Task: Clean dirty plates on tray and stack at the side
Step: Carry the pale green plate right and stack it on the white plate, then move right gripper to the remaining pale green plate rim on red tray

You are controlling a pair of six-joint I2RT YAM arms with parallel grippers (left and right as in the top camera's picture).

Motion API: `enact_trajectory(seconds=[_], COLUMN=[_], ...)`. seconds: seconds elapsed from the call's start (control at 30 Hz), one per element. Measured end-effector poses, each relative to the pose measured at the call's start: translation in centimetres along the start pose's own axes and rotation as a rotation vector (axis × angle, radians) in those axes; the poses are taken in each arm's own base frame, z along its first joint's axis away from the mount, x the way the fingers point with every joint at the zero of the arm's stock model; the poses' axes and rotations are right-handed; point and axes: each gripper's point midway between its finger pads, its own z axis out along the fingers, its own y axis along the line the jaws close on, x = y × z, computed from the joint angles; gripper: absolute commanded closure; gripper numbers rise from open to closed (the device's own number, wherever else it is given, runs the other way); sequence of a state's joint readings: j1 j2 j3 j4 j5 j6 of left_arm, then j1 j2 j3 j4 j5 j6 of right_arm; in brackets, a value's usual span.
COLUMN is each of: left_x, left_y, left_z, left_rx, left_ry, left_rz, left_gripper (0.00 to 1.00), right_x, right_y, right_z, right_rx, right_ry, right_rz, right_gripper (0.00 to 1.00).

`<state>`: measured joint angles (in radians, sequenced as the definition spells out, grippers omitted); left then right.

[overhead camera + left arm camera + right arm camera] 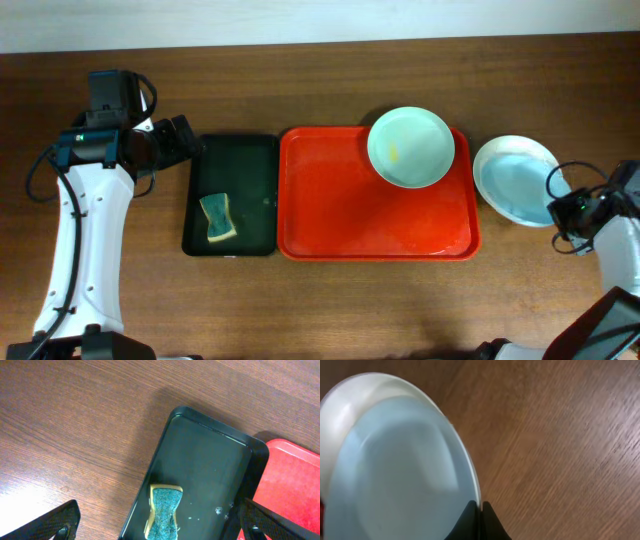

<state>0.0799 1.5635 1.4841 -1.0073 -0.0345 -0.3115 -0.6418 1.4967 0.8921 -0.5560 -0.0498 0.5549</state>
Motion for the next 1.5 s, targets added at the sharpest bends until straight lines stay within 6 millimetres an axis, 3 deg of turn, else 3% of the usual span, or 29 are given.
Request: enact_trajectory(seconds=[0.2, 0.53, 0.93, 1.07, 1.1, 1.2, 1.23, 1.37, 1.5], left_x=[0.0, 0.0, 0.0, 0.0, 0.0, 0.0, 0.0, 0.0, 0.0], left_y=[0.0, 0.0, 0.0, 0.0, 0.0, 0.0, 0.0, 0.0, 0.0], left_z=[0.0, 0.0, 0.0, 0.0, 0.0, 0.0, 0.0, 0.0, 0.0], left_rx=[0.000, 0.000, 0.000, 0.000, 0.000, 0.000, 0.000, 0.000, 0.000], left_ry=[0.000, 0.000, 0.000, 0.000, 0.000, 0.000, 0.000, 0.000, 0.000], left_rz=[0.000, 0.000, 0.000, 0.000, 0.000, 0.000, 0.000, 0.000, 0.000], left_gripper=[0.01, 0.01, 0.01, 0.01, 0.01, 0.01, 0.01, 0.01, 0.01], right_x=[0.5, 0.9, 0.5, 0.9, 1.0, 1.5, 1.6, 2.5, 1.8], right_y=[-0.3, 2.2, 1.5, 1.1, 1.0, 0.7, 0.8, 1.6, 4.6], right_z=[1.1, 1.2, 1.2, 2.1, 2.5, 3.2, 3.3, 3.0, 1.4], right_rx=[-0.010, -0.025, 0.018, 0.040, 0.047, 0.060, 0.055, 0.014, -0.067], right_ry=[-0.021, -0.065, -0.089, -0.069, -0.059, -0.034, -0.028, 0.030, 0.046], right_rz=[0.017, -0.069, -0.067, -0.068, -0.068, -0.074, -0.087, -0.154, -0.275], right_gripper=[0.96, 0.96, 0.92, 0.92, 0.88, 0.44, 0.39, 0.38, 0.39])
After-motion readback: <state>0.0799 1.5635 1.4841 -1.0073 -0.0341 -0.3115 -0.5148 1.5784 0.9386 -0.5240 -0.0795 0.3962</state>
